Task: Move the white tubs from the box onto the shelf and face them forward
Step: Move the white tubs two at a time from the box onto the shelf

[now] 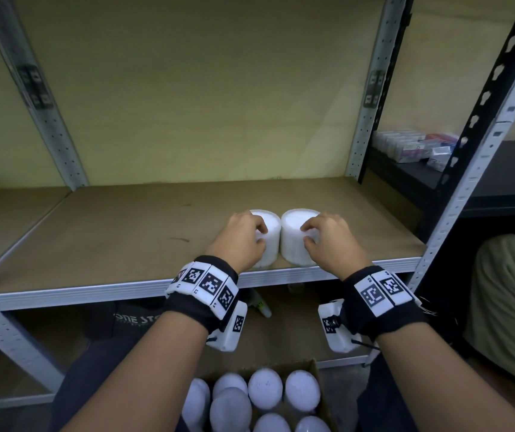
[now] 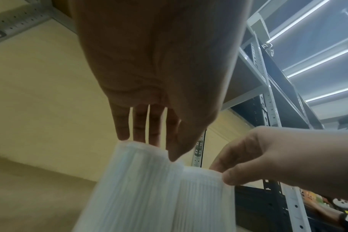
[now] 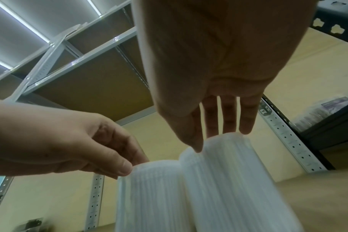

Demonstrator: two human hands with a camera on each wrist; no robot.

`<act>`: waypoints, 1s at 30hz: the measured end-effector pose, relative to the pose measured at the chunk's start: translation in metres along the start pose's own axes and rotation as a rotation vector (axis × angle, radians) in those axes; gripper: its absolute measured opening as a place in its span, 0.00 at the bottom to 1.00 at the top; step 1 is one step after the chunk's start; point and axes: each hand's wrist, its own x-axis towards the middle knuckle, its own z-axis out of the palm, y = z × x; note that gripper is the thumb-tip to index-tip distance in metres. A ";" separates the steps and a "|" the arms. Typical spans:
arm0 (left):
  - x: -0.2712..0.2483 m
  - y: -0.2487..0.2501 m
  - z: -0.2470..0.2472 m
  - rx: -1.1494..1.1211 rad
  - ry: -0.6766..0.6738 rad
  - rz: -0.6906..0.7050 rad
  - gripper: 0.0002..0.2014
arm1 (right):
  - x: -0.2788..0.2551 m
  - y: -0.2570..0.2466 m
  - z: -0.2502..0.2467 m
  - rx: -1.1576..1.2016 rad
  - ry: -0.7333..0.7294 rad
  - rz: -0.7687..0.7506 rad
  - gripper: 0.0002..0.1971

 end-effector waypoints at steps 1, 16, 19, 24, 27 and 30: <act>0.000 0.000 0.000 -0.001 0.004 -0.003 0.12 | 0.000 -0.001 -0.002 -0.002 0.004 0.005 0.14; 0.038 0.001 0.004 -0.011 -0.038 -0.055 0.13 | 0.037 0.006 0.003 0.027 0.028 0.110 0.11; 0.060 0.000 0.007 -0.005 -0.051 -0.055 0.12 | 0.058 0.012 0.006 0.036 0.001 0.152 0.11; 0.102 -0.001 0.009 -0.015 -0.083 -0.064 0.11 | 0.100 0.021 0.008 0.066 -0.067 0.181 0.09; 0.129 -0.004 0.012 -0.026 -0.106 -0.084 0.10 | 0.124 0.025 0.009 0.046 -0.086 0.182 0.07; 0.154 -0.007 0.015 -0.030 -0.122 -0.079 0.10 | 0.150 0.029 0.012 0.007 -0.114 0.182 0.08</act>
